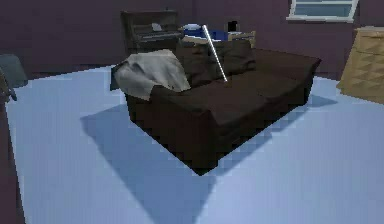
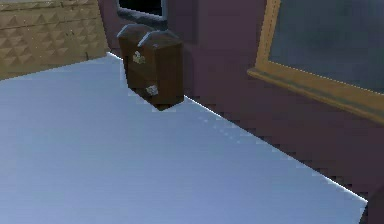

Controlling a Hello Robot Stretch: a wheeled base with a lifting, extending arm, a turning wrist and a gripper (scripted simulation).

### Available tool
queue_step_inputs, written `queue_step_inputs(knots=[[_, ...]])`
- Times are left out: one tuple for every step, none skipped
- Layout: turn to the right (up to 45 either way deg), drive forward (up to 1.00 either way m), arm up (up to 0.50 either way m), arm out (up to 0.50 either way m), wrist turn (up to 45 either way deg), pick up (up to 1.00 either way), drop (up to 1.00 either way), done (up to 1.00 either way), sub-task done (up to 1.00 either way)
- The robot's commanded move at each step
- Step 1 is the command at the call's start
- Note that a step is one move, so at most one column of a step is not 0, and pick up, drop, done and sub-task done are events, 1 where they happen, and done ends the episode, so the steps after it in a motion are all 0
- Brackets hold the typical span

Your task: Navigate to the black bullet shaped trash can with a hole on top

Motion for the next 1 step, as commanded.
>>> queue_step_inputs(knots=[[-12.0, 0.0, 0.0, 0.0, 0.0, 0.0, 0.0, 0.0, 0.0]])
